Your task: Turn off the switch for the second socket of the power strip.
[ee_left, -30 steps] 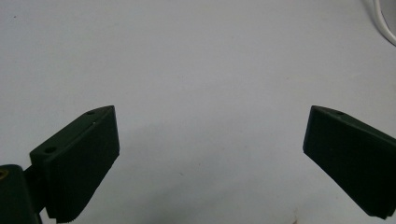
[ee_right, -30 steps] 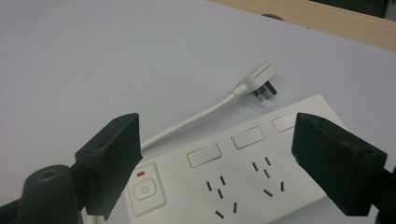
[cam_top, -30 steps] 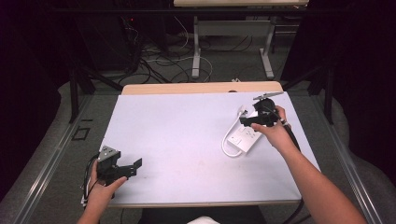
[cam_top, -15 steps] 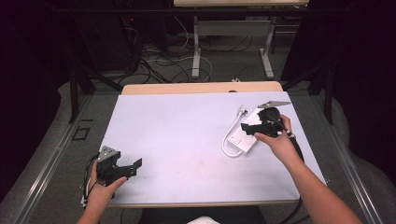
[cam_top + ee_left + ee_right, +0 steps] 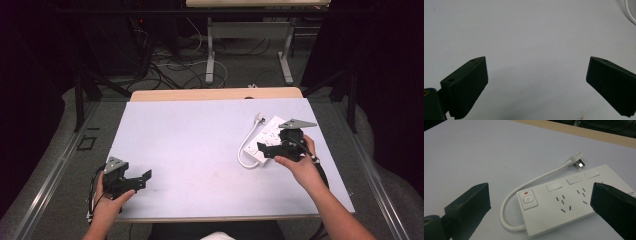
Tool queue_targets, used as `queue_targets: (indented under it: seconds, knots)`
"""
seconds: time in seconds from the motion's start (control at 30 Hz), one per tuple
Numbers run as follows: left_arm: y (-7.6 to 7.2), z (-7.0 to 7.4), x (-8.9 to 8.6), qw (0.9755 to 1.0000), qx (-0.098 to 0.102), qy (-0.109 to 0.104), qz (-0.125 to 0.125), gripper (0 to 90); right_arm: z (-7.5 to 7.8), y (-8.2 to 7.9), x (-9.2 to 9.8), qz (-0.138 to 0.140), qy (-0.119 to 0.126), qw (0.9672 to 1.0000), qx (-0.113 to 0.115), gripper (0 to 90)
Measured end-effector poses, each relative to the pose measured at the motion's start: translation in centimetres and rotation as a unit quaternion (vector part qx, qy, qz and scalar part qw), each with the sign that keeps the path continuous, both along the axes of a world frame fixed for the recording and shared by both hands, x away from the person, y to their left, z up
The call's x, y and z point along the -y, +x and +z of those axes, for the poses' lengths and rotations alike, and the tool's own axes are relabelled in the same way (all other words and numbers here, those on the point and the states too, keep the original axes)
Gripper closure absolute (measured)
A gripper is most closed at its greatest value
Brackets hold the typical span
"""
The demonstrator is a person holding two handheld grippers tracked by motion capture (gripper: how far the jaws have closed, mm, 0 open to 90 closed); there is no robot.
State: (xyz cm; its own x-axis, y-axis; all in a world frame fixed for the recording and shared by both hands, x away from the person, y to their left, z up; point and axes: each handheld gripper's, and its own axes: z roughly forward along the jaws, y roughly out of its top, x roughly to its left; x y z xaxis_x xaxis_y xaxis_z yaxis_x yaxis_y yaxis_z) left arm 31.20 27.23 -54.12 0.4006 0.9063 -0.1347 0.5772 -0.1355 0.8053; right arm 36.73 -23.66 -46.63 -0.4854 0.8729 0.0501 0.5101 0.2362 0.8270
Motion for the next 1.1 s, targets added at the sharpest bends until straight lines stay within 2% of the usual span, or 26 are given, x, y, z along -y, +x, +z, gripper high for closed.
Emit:
queue_targets:
  seconds: [0.23, 0.33, 0.47, 0.83, 1.1]
  knots:
    - [0.1, 0.0, 0.0, 1.0, 0.001, -0.001, 0.003, 3.7, -1.8, -1.8, -0.4, 0.008, -0.009, 0.9998, 0.014, 0.0]
    - [0.1, -0.1, 0.0, 1.0, -0.001, -0.002, 0.003, 3.7, -2.6, -2.4, -0.5, 0.011, -0.003, 0.9999, 0.008, 0.0]
    - [-0.1, 0.0, 0.0, 1.0, -0.001, 0.001, 0.004, 3.7, -3.3, -2.9, -0.1, 0.012, -0.005, 0.9998, 0.015, 0.0]
    - [-0.4, 0.0, -0.1, 0.9999, 0.003, -0.003, 0.009, 3.7, -5.2, -3.4, 2.4, -0.014, 0.007, 0.9998, 0.013, 0.0]
    - [-0.3, 0.0, -0.1, 1.0, 0.002, -0.003, 0.008, 3.8, -6.5, -3.6, 4.4, -0.05, 0.013, 0.9987, 0.002, 0.3]
